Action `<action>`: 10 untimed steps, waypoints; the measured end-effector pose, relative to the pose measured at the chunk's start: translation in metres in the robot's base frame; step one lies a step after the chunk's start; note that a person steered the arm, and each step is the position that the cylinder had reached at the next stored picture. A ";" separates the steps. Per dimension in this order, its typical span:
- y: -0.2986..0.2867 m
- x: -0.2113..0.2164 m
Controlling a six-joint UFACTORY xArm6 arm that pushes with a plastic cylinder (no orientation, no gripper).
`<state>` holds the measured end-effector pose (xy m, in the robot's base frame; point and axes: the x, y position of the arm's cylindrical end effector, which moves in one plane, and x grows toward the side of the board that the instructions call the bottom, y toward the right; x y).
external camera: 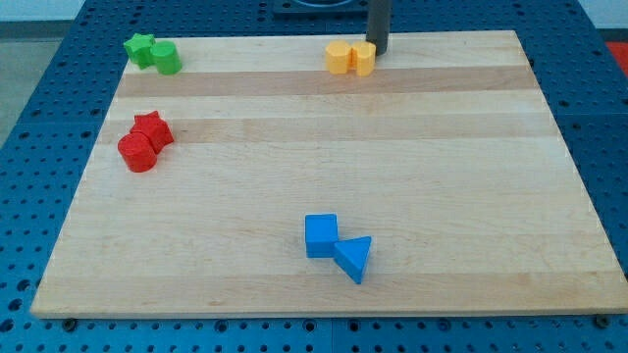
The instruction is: Separate the yellow blocks
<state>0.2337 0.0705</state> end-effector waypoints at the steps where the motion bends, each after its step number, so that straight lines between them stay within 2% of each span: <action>1: -0.010 0.001; 3: -0.037 0.019; 7: -0.038 0.046; 10: -0.027 0.048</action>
<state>0.2820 0.0438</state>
